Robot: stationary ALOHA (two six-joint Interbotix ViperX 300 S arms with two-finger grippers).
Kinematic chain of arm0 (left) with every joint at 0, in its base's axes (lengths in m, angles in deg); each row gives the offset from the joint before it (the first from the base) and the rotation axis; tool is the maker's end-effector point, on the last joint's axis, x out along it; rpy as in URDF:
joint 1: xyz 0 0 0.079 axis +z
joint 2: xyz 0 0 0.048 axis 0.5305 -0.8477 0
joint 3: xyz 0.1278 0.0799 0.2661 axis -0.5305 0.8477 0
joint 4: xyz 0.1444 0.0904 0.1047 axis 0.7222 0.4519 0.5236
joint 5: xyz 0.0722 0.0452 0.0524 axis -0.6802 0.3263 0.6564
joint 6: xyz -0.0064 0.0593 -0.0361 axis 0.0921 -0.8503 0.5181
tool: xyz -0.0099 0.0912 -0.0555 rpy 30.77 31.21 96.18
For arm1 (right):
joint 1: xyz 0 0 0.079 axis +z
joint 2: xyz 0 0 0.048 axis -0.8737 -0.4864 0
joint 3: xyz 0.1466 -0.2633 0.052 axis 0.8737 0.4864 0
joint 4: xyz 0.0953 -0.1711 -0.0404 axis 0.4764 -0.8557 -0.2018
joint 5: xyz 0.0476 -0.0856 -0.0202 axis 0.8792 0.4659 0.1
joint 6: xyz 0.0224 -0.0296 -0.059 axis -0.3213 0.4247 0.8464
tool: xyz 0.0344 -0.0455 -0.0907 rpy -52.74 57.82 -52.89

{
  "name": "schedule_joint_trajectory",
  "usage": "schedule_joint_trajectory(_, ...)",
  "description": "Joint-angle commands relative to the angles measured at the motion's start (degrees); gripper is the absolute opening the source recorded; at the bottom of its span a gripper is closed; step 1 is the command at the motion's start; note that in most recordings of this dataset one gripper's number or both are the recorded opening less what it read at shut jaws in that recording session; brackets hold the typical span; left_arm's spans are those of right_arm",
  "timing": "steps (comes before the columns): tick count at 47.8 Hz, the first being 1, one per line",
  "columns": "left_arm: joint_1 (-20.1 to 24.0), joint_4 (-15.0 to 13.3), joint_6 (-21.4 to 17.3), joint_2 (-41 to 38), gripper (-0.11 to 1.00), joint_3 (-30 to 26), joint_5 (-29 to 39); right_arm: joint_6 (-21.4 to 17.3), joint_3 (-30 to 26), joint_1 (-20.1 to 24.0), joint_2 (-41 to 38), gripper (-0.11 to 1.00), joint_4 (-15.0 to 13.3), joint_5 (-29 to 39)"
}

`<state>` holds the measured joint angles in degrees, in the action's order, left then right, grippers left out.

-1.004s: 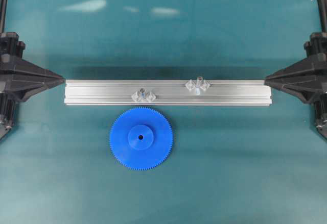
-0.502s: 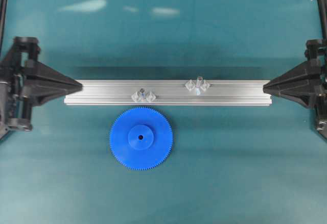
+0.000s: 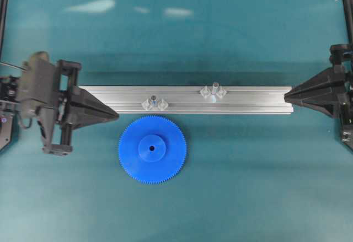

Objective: Insert the large gear onto the shaft.
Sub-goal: 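Move the left gripper over the blue gear's hub, then lower the left gripper down around the gear hub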

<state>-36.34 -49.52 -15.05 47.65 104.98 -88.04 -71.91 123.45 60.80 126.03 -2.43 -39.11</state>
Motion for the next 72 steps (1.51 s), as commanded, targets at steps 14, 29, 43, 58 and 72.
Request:
schedule_joint_trajectory(14, -0.9, 0.2, 0.2, -9.3, 0.02, -5.0, 0.7, -0.5, -0.3, 0.0, -0.4, 0.15, 0.1, 3.7)
schedule_joint_trajectory(29, -1.8, 0.2, 0.4, -15.0, 0.02, -7.6, 1.0, -0.5, 0.1, 0.0, -0.4, 0.15, 0.1, 6.3)
schedule_joint_trajectory(43, -1.9, 0.2, 1.5, -22.0, 0.02, -11.6, 1.7, -0.5, 0.3, 0.0, -0.3, 0.15, 0.0, 6.9)
schedule_joint_trajectory(58, -1.9, 0.2, 7.8, -28.4, 0.02, -16.3, 6.5, -0.5, 0.7, -0.1, 0.2, 0.15, 0.0, 6.9)
schedule_joint_trajectory(72, -2.1, 0.2, 7.6, -30.3, 0.02, -19.9, 13.4, -0.6, 1.8, -0.1, 1.6, 0.15, 0.0, 6.9)
